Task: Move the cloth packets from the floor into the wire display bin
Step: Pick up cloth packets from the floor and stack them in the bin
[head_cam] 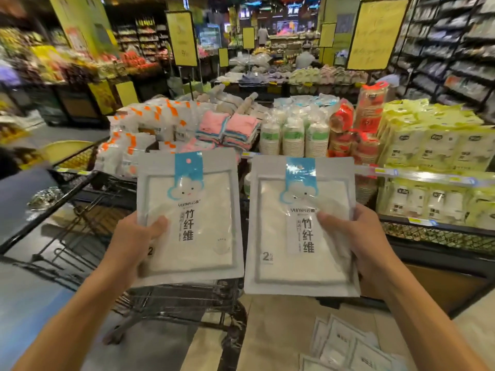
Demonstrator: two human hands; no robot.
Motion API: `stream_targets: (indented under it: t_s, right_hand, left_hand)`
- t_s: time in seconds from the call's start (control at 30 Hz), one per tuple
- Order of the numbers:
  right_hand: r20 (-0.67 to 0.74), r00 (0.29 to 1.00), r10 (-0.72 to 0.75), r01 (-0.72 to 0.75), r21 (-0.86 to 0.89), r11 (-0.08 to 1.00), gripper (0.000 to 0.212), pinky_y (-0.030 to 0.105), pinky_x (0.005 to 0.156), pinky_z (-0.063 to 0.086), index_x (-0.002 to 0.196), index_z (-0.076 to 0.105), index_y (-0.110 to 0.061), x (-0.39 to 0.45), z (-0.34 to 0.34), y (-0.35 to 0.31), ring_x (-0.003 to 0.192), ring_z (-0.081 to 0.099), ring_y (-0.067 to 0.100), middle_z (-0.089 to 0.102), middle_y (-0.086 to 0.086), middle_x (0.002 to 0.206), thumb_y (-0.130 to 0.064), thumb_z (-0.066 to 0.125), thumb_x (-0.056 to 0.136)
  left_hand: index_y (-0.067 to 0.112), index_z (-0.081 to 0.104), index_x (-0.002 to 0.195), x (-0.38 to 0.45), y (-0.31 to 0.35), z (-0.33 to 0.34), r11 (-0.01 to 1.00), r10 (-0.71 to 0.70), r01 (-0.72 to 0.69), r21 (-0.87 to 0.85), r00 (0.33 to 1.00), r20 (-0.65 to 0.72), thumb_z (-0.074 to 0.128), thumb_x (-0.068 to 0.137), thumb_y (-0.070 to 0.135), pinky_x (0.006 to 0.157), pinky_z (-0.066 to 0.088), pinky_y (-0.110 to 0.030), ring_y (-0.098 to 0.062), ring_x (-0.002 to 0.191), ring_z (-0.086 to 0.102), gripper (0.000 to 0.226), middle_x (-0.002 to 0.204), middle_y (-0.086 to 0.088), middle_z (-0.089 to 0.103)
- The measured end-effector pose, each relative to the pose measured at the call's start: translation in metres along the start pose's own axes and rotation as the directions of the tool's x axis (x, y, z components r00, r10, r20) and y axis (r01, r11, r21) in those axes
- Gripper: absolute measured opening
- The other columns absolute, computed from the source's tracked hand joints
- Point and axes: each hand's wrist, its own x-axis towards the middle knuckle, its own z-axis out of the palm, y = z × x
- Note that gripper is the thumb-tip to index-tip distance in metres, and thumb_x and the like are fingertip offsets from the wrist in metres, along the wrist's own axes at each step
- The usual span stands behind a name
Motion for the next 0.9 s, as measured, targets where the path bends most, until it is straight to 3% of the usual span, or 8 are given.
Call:
stream_targets:
  t_s: [0.07, 0.17, 0.27, 0.4, 0.53, 0.67, 0.77, 0.9]
  right_hand:
    - [0.023, 1.0, 0.012, -0.012, 0.013, 1.0, 0.024, 0.047, 0.08, 0.063, 0.114, 0.07, -0.005, -0.007, 0.016, 0.003, 0.089, 0.079, 0.034, 0.08, 0.014, 0.1, -0.005, 0.074, 0.091]
    - [0.049, 0.998, 0.027, -0.027, 0.006, 1.0, 0.024, 0.046, 0.078, 0.063, 0.115, 0.07, -0.003, -0.012, 0.044, 0.006, 0.089, 0.079, 0.036, 0.08, 0.015, 0.099, -0.004, 0.073, 0.091]
    - [0.066, 0.997, 0.034, -0.034, -0.011, 0.999, 0.025, 0.053, 0.086, 0.06, 0.116, 0.071, -0.006, -0.015, 0.08, 0.01, 0.09, 0.078, 0.037, 0.08, 0.015, 0.1, -0.006, 0.074, 0.091]
    - [0.074, 0.997, 0.024, -0.02, -0.053, 0.998, 0.02, 0.057, 0.089, 0.059, 0.111, 0.072, -0.007, -0.021, 0.138, 0.017, 0.089, 0.078, 0.036, 0.08, 0.014, 0.098, -0.007, 0.074, 0.091]
    - [0.052, 0.998, 0.018, -0.013, -0.099, 0.995, 0.022, 0.062, 0.091, 0.058, 0.11, 0.072, -0.006, -0.026, 0.199, 0.029, 0.092, 0.076, 0.04, 0.08, 0.015, 0.098, -0.01, 0.077, 0.089]
    - [0.045, 0.999, 0.027, -0.022, -0.116, 0.993, 0.017, 0.067, 0.09, 0.056, 0.108, 0.072, -0.005, -0.029, 0.253, 0.042, 0.093, 0.072, 0.05, 0.076, 0.026, 0.1, -0.009, 0.075, 0.091]
    - [0.032, 0.999, 0.038, -0.033, -0.144, 0.989, 0.015, 0.059, 0.083, 0.058, 0.105, 0.071, -0.004, -0.028, 0.283, 0.05, 0.085, 0.071, 0.047, 0.072, 0.032, 0.099, -0.008, 0.074, 0.091]
    - [0.023, 0.998, 0.054, -0.05, -0.146, 0.988, 0.017, 0.045, 0.074, 0.061, 0.107, 0.07, -0.009, -0.021, 0.308, 0.055, 0.084, 0.077, 0.029, 0.079, 0.012, 0.093, -0.007, 0.074, 0.09]
  left_hand:
    - [0.011, 0.066, 0.111, -0.001, -0.007, -0.023, 1.0, -0.026, 0.026, 0.009, 0.999, -0.028, 0.061, 0.099, 0.014, 0.071, 0.055, -0.04, -0.031, 0.092, 0.071, 0.012, 0.101, -0.01, 0.076]
    - [0.009, 0.067, 0.11, 0.0, -0.023, -0.058, 0.995, -0.094, 0.093, -0.026, 0.994, -0.056, 0.065, 0.098, 0.015, 0.08, 0.059, -0.05, -0.034, 0.091, 0.074, 0.015, 0.1, -0.013, 0.078]
    - [0.005, 0.067, 0.112, 0.004, -0.037, -0.098, 0.992, -0.117, 0.112, -0.064, 0.989, -0.086, 0.065, 0.097, 0.012, 0.073, 0.058, -0.043, -0.034, 0.09, 0.074, 0.016, 0.097, -0.013, 0.079]
    - [0.001, 0.068, 0.108, 0.015, -0.052, -0.157, 0.989, -0.129, 0.122, -0.079, 0.987, -0.092, 0.066, 0.096, 0.008, 0.074, 0.058, -0.043, -0.033, 0.086, 0.075, 0.015, 0.089, -0.011, 0.08]
    - [-0.001, 0.071, 0.098, 0.039, -0.069, -0.217, 0.987, -0.155, 0.149, -0.065, 0.984, -0.085, 0.066, 0.097, 0.011, 0.065, 0.057, -0.036, -0.027, 0.073, 0.077, 0.013, 0.084, -0.013, 0.079]
    - [-0.002, 0.073, 0.101, 0.068, -0.086, -0.266, 0.988, -0.148, 0.144, -0.057, 0.987, -0.067, 0.068, 0.095, 0.009, 0.073, 0.058, -0.04, -0.033, 0.08, 0.076, 0.014, 0.091, -0.017, 0.079]
    - [-0.001, 0.073, 0.102, 0.086, -0.095, -0.289, 0.983, -0.162, 0.158, -0.095, 0.986, -0.035, 0.067, 0.094, 0.006, 0.077, 0.058, -0.043, -0.035, 0.087, 0.076, 0.012, 0.092, -0.016, 0.079]
    - [0.005, 0.073, 0.102, 0.11, -0.105, -0.301, 0.983, -0.163, 0.164, -0.085, 0.986, 0.021, 0.066, 0.095, 0.012, 0.074, 0.057, -0.04, -0.028, 0.085, 0.078, 0.011, 0.092, -0.009, 0.08]
